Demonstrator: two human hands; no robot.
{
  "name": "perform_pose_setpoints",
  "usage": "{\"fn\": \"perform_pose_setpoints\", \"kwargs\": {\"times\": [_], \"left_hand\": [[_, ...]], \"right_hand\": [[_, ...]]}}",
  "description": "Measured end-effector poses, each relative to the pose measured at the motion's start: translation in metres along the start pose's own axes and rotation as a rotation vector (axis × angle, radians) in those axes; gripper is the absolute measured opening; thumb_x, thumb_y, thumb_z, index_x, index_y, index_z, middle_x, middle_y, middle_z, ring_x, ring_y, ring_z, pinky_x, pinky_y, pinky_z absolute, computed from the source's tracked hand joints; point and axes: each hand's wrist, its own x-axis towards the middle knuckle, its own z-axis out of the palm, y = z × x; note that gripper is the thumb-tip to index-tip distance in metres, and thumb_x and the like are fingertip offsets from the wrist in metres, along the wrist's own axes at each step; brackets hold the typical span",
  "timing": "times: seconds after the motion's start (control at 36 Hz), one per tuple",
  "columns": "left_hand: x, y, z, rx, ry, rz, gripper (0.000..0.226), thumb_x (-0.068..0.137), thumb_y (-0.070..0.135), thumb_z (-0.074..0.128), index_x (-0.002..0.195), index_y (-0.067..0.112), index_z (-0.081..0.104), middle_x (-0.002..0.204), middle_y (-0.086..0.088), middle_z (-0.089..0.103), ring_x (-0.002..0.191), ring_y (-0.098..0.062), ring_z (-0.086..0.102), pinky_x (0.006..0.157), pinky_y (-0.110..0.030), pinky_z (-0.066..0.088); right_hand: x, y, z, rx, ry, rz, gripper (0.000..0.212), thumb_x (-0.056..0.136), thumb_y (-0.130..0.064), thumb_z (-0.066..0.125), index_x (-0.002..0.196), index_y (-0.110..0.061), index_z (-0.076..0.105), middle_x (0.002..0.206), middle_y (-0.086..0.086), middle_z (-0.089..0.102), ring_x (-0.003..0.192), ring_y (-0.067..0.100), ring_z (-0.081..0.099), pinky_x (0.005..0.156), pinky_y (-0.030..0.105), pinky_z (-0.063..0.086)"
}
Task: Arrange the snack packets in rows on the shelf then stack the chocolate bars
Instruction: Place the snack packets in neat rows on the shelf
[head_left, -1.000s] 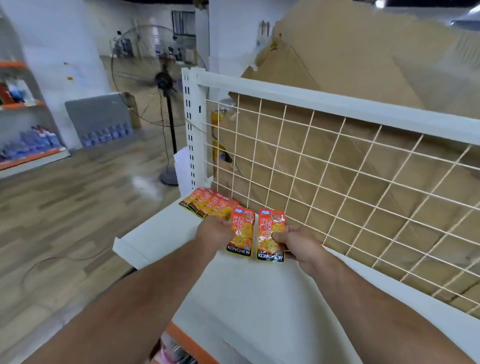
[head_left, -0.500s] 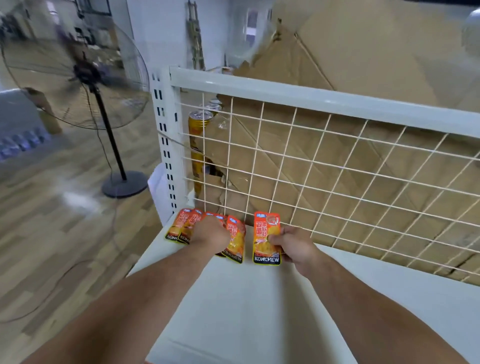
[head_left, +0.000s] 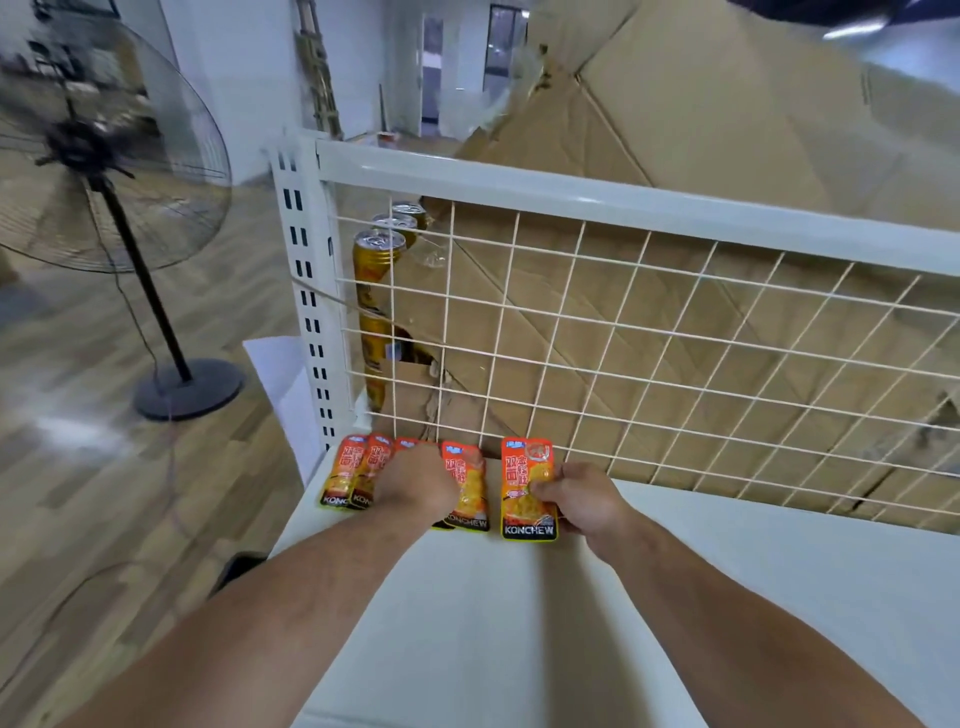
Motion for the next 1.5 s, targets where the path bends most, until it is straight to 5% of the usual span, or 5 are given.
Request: {"fn": "perform_pose_setpoints", "kwargs": {"times": [0.53,0.69,0.81,1.06,1.5], "left_hand": [[0.002,-0.010,-0.002,0.025,0.038,0.127,0.014,0.089,0.027,0.063,0.095,0.015,0.060,0.086,-0.003,0.063,0.086,-0.024,0.065,0.058,-0.031,0.042],[-0.003,-0.013,-0.007,0.023,0.200,0.214,0.019,0.093,0.032,0.055,0.106,0.018,0.060,0.104,-0.002,0.066,0.093,-0.023,0.064,0.064,-0.032,0.047],[-0.001,-0.018,-0.008,0.075,0.272,0.324,0.027,0.094,0.033,0.052,0.116,0.018,0.059,0.116,-0.002,0.062,0.107,-0.021,0.056,0.082,-0.034,0.049],[-0.001,-0.024,-0.010,0.170,0.261,0.373,0.037,0.093,0.039,0.047,0.127,0.025,0.055,0.125,0.004,0.059,0.116,-0.019,0.049,0.097,-0.037,0.043],[-0.004,-0.022,-0.009,0.190,0.211,0.349,0.035,0.093,0.040,0.049,0.122,0.024,0.056,0.122,0.005,0.060,0.115,-0.019,0.050,0.095,-0.035,0.041]], "right_hand": [[-0.004,-0.006,0.016,-0.051,0.021,-0.010,0.015,0.088,0.000,0.069,0.080,-0.013,0.065,0.077,0.004,0.071,0.064,0.016,0.068,0.049,0.019,0.047],[0.003,-0.005,0.028,-0.117,0.013,0.007,0.007,0.086,-0.002,0.070,0.085,-0.009,0.073,0.090,0.012,0.076,0.075,0.024,0.071,0.064,0.028,0.057],[0.011,-0.006,0.036,-0.188,0.048,0.022,0.010,0.085,-0.007,0.072,0.095,-0.008,0.074,0.091,0.010,0.075,0.072,0.021,0.070,0.046,0.017,0.045],[0.031,-0.006,0.046,-0.580,0.196,0.044,0.013,0.080,-0.020,0.065,0.089,-0.011,0.068,0.080,0.006,0.066,0.071,0.027,0.063,0.052,0.025,0.046],[0.026,-0.010,0.054,-0.817,0.259,-0.011,0.017,0.086,-0.033,0.064,0.092,-0.021,0.053,0.106,0.004,0.070,0.098,0.026,0.068,0.076,0.031,0.053]]}}
